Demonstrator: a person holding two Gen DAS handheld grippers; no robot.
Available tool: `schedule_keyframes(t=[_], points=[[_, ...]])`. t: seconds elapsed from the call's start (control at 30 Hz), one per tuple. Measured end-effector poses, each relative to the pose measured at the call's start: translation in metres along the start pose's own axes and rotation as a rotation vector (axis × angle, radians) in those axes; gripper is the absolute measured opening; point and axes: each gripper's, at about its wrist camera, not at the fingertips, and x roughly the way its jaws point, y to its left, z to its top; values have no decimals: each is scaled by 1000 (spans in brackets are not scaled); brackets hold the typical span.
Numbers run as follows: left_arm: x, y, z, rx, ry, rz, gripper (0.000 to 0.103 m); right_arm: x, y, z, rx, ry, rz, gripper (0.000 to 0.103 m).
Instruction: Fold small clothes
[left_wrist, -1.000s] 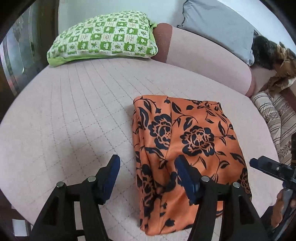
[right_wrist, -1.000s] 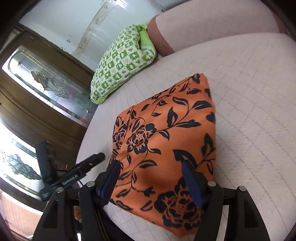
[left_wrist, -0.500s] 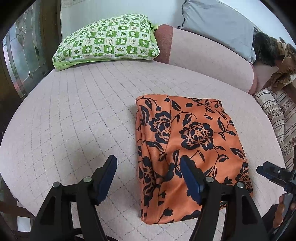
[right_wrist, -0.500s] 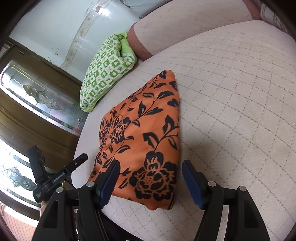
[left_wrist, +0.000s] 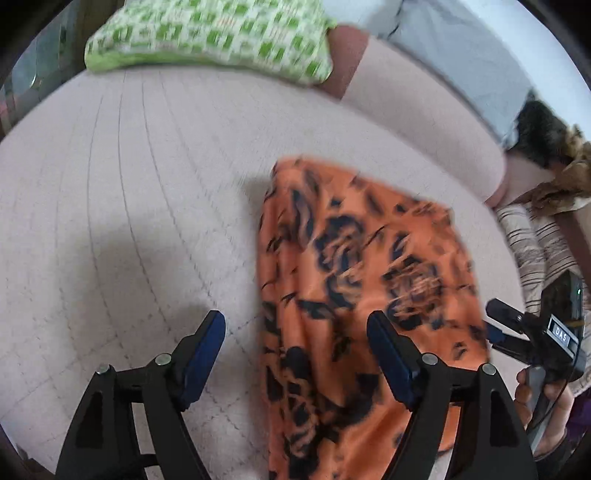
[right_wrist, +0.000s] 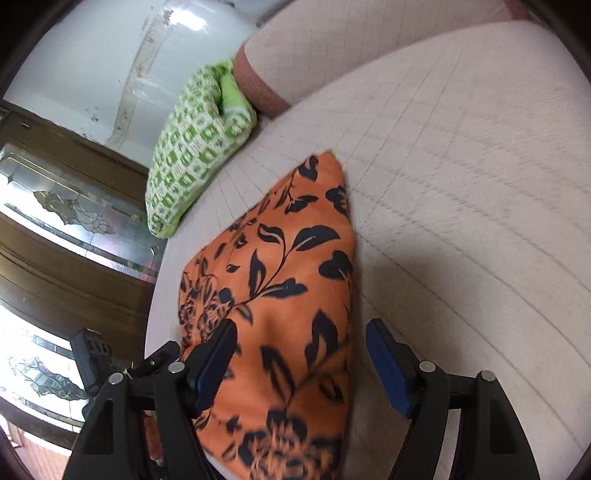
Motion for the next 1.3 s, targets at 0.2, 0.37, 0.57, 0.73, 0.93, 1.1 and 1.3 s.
schedule_keyframes(t=[0.2, 0.37, 0.57, 0.73, 0.93, 1.1, 1.3], points=[[5, -10, -4, 64, 12, -57, 27, 18, 23, -4, -103, 47, -3, 38], [-23, -33, -3, 115, -50, -55, 24, -15, 48, -3, -188, -5, 3, 34], [-66, -72, 8, 195, -164, -100, 25, -80, 52, 19, -238, -120, 5, 34], [-63, -70, 12, 236, -164, -70, 25, -112, 24, 40, -208, -187, -24, 34], [-26, -77, 2, 238, -99, -67, 26, -107, -30, 47, -142, -178, -40, 35], [22, -67, -11, 215, 8, 16, 39, -82, -91, 40, -24, -141, -198, 47], [-22, -57, -12, 221, -100, 50, 54, -123, -52, 26, -113, -286, -175, 58]])
